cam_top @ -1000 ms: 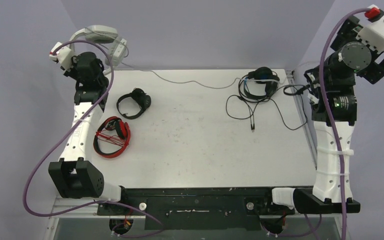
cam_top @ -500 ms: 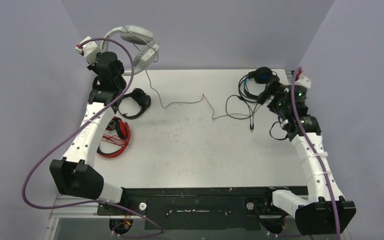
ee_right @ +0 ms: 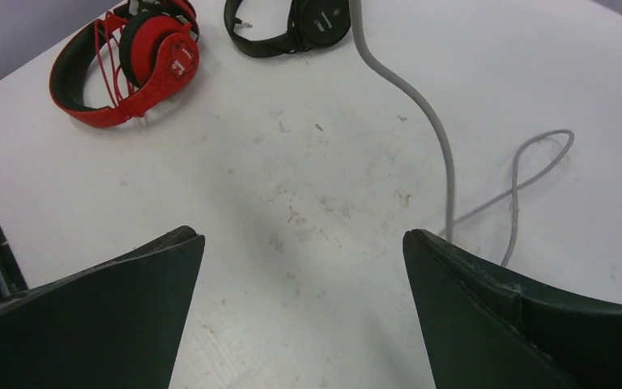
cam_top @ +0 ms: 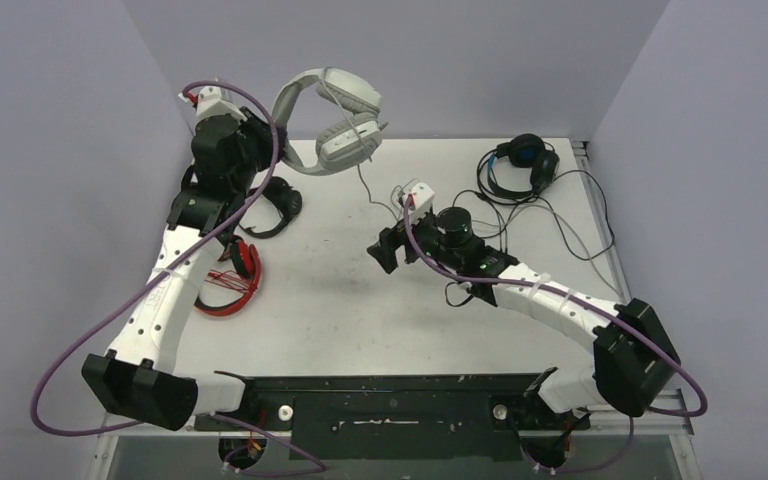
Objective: Wrap the headphones
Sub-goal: Wrap the headphones cable around the headphones.
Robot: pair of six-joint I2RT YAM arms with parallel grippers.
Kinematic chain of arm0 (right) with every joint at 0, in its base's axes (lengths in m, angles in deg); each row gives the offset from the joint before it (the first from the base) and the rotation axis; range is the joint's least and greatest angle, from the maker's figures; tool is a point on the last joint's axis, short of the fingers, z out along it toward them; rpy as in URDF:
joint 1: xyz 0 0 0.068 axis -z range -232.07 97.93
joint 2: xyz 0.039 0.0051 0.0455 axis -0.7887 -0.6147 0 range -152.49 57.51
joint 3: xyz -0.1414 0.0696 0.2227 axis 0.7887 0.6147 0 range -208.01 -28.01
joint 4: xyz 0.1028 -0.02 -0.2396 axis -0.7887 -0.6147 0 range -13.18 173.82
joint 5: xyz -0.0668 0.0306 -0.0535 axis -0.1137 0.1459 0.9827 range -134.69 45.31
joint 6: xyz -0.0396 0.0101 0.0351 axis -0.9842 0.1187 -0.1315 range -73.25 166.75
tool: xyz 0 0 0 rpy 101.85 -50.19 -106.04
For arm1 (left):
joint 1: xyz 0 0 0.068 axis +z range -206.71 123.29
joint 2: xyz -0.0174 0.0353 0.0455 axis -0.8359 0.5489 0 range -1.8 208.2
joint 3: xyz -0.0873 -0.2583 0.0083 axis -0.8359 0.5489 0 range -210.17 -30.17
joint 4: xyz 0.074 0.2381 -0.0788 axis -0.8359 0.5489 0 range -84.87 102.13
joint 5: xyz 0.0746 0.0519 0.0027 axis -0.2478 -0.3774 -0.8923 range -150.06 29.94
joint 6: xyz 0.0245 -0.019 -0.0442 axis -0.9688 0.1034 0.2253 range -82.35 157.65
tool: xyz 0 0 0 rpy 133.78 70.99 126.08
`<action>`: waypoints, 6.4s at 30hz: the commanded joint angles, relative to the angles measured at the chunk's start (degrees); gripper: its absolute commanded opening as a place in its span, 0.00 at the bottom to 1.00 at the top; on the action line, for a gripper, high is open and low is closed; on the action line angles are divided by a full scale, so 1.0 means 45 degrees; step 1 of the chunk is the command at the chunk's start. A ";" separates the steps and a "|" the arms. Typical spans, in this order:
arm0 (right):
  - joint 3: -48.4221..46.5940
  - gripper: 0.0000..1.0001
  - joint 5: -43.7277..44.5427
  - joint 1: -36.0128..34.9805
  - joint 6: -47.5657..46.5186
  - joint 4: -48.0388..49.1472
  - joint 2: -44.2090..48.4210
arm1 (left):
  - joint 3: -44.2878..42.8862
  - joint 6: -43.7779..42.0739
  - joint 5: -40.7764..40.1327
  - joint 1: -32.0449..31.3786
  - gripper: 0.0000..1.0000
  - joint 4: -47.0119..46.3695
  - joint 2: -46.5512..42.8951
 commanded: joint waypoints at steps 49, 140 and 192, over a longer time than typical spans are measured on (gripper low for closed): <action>0.2066 0.99 -0.3270 0.4512 -0.3076 1.1491 -0.3979 | -0.0915 0.1669 0.4303 -0.1855 0.00 0.0409 -0.1056; -0.2027 0.17 0.2292 0.0032 -0.5531 -0.2781 -0.0281 | 0.0226 -1.2688 0.0254 -0.5352 0.00 0.4693 -0.0384; 0.1686 0.32 -0.7673 0.3454 0.3354 1.6101 -0.5078 | -0.7708 -0.4319 0.5351 -0.5018 0.00 0.5859 0.1696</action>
